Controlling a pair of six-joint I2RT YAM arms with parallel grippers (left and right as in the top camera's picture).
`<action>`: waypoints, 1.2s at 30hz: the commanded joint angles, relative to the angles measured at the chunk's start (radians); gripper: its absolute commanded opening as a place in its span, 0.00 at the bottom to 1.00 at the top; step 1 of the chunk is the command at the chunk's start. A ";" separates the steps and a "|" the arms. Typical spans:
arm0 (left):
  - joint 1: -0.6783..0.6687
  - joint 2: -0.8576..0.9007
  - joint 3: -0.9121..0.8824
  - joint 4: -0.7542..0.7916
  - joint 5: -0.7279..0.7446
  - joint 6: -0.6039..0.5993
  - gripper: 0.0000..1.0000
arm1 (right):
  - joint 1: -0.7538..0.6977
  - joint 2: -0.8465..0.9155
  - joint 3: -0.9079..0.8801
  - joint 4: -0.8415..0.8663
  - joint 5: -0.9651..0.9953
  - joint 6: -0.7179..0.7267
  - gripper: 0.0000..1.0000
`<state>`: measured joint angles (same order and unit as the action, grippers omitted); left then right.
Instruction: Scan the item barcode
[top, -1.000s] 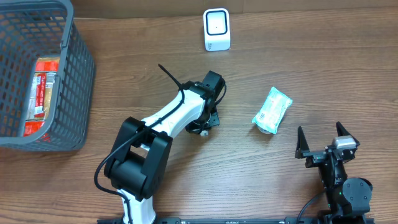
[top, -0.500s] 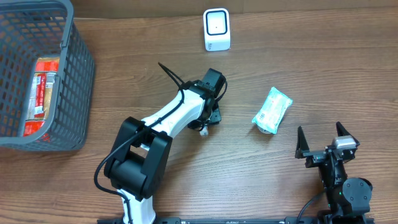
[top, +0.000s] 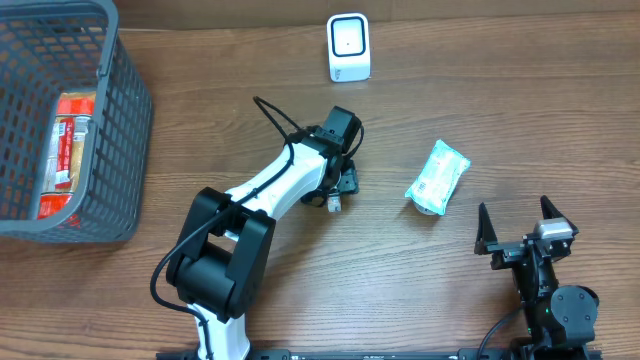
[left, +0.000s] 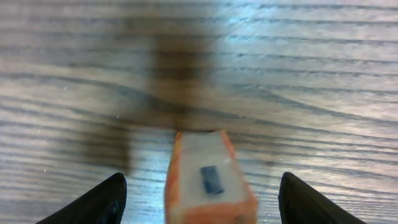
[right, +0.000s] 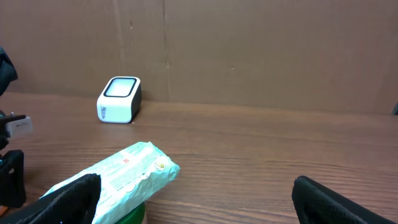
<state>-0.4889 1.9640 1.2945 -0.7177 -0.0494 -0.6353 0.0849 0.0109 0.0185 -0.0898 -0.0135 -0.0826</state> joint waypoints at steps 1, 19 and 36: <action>0.009 -0.001 -0.009 0.016 -0.009 0.103 0.69 | -0.001 -0.007 -0.011 0.006 0.009 -0.005 1.00; 0.017 -0.103 0.413 -0.275 0.058 0.221 0.96 | -0.001 -0.007 -0.011 0.006 0.009 -0.004 1.00; -0.041 0.117 0.436 -0.188 0.664 0.581 0.81 | -0.001 -0.007 -0.011 0.006 0.009 -0.004 1.00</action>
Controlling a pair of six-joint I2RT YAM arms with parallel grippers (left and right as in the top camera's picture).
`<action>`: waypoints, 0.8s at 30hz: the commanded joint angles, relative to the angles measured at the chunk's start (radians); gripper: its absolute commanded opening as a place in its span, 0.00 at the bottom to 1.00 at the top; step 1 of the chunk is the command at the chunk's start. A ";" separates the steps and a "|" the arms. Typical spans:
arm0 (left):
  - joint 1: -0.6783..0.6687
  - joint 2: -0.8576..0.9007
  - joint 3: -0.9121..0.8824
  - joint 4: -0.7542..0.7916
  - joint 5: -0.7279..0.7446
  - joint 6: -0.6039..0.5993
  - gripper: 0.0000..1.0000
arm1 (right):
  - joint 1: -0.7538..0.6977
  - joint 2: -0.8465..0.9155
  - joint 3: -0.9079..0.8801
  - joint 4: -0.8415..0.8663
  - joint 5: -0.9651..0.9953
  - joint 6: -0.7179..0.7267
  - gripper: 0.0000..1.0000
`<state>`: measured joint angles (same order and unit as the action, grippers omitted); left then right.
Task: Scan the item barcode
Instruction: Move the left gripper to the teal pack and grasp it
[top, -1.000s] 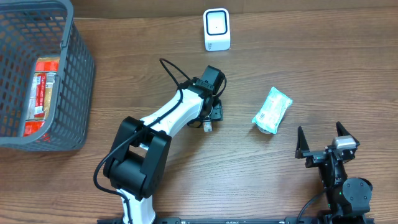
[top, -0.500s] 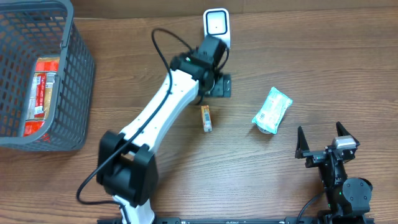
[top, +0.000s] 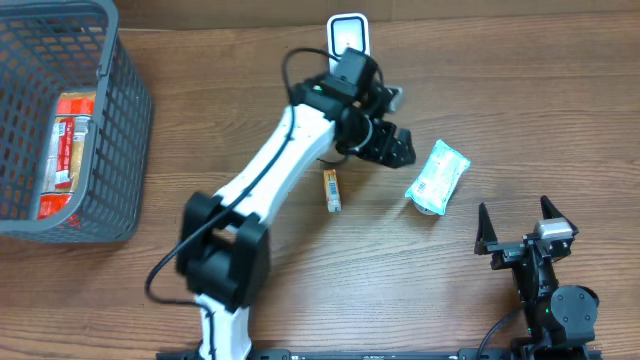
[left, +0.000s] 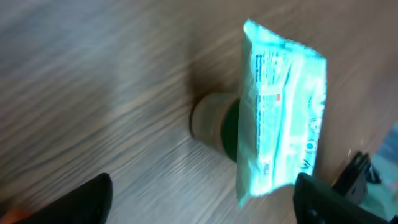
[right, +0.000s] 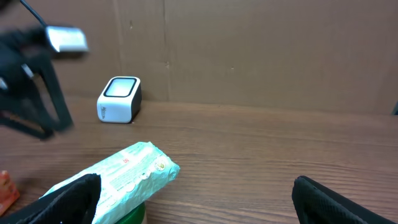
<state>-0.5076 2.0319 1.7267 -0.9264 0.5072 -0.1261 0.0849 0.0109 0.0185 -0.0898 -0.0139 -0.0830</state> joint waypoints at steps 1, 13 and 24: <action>-0.025 0.058 0.003 0.034 0.127 0.081 0.80 | -0.001 -0.007 -0.011 0.006 0.010 -0.004 1.00; -0.077 0.072 0.003 0.093 0.145 0.097 0.77 | -0.001 -0.007 -0.011 0.006 0.010 -0.004 1.00; -0.113 0.072 0.002 0.075 0.107 0.097 0.66 | -0.001 -0.007 -0.011 0.006 0.010 -0.004 1.00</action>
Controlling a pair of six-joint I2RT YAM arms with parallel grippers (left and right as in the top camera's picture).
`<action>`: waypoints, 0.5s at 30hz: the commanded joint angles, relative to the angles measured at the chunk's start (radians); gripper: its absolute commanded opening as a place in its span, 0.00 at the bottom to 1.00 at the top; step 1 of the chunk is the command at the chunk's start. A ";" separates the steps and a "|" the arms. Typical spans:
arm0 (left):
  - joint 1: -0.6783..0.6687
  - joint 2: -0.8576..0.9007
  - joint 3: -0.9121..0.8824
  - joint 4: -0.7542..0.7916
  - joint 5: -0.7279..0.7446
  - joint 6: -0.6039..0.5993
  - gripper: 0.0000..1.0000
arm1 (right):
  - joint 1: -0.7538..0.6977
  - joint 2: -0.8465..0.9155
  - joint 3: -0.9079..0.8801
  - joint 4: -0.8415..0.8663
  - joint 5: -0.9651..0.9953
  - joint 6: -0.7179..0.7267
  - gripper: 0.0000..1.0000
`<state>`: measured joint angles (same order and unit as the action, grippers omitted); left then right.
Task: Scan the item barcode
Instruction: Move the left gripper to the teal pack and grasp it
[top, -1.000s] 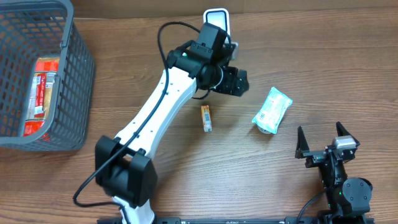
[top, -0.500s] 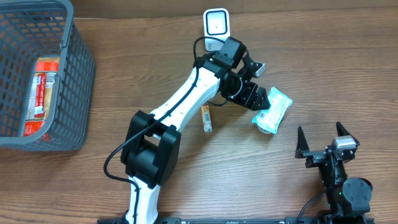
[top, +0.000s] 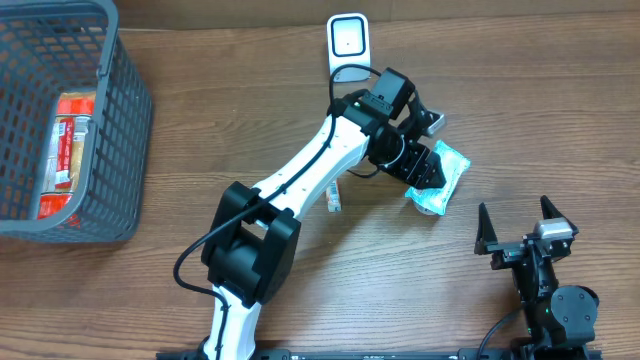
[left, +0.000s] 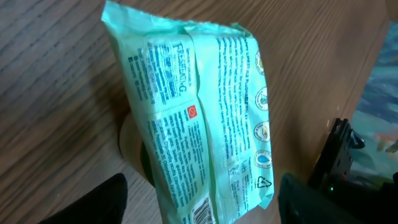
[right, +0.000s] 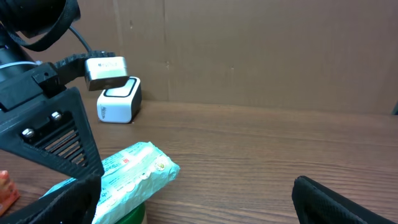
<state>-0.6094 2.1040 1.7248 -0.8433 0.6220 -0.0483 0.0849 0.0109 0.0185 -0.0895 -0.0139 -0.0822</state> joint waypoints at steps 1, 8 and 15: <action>-0.014 0.000 0.004 -0.009 -0.015 0.018 0.66 | -0.001 -0.007 -0.011 0.006 0.010 -0.005 1.00; -0.020 0.000 0.004 -0.013 -0.082 -0.012 0.64 | -0.001 -0.007 -0.011 0.006 0.010 -0.005 1.00; -0.032 0.002 -0.010 0.008 -0.092 -0.045 0.62 | -0.001 -0.007 -0.011 0.006 0.009 -0.005 1.00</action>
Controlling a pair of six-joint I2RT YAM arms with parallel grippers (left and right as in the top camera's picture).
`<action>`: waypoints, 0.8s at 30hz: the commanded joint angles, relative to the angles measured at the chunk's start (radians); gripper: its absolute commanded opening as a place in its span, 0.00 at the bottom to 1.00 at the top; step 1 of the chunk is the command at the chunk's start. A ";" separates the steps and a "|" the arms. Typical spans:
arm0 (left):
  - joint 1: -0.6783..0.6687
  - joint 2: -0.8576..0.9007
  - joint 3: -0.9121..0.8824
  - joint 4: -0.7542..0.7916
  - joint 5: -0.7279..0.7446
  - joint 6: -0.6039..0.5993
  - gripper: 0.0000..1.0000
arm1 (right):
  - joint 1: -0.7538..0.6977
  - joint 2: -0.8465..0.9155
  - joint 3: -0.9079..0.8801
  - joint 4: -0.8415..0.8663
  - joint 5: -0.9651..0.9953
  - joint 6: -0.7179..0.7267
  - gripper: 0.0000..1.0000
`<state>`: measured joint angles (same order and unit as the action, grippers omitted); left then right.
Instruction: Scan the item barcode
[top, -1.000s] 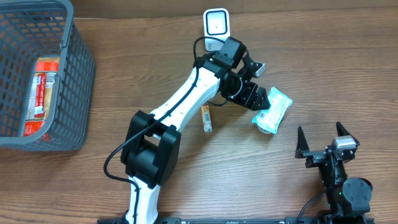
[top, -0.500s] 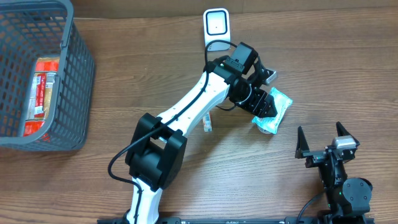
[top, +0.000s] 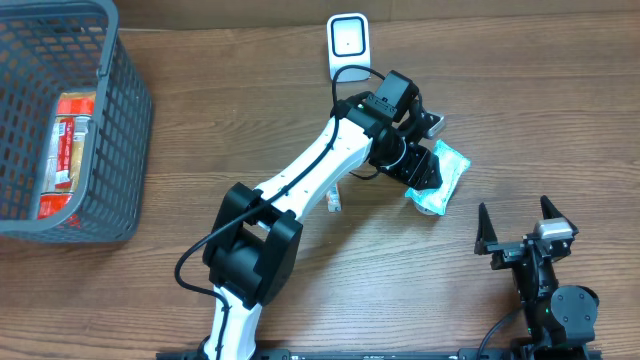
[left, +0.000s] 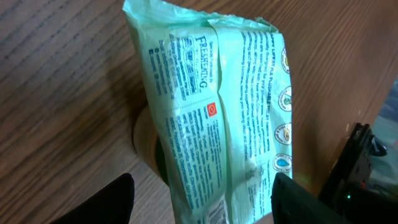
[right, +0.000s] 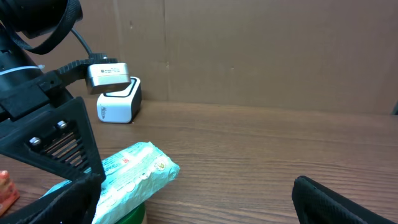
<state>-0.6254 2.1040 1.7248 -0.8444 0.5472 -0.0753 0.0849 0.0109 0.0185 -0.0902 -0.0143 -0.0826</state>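
A mint-green wipes packet (top: 450, 165) lies tilted on a green-lidded jar (right: 124, 214) at the table's right middle. My left gripper (top: 424, 168) hangs open right over the packet's near-left end. In the left wrist view the printed packet (left: 217, 118) fills the middle, and its barcode end lies between the two black fingers (left: 106, 202). The white scanner (top: 348, 47) stands at the back centre. My right gripper (top: 520, 222) rests open near the front right edge, holding nothing, with the packet (right: 134, 171) ahead of it to the left.
A small orange item (top: 332, 197) lies on the wood under my left forearm. A grey mesh basket (top: 120, 110) at the far left holds a red package (top: 65, 150). A brown cardboard wall (right: 249, 50) closes off the back of the table.
My left gripper has shifted slightly over the packet and still stands open. The packet, the jar and my right arm have not moved.
My left gripper was first open around the small orange item at the table's middle. Then it was up near the scanner with the orange item left lying on the wood. After that it stood over the green packet, where it still is, open.
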 joint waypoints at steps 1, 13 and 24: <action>-0.017 0.002 -0.010 0.010 -0.024 -0.018 0.62 | -0.001 -0.007 -0.011 0.006 0.010 -0.004 1.00; -0.031 0.002 -0.010 0.037 -0.035 -0.034 0.54 | -0.001 -0.007 -0.011 0.006 0.010 -0.004 1.00; -0.031 0.002 -0.012 0.036 -0.058 -0.037 0.33 | -0.001 -0.007 -0.011 0.006 0.010 -0.005 1.00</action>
<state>-0.6483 2.1040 1.7229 -0.8108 0.5011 -0.1059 0.0849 0.0109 0.0185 -0.0891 -0.0135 -0.0826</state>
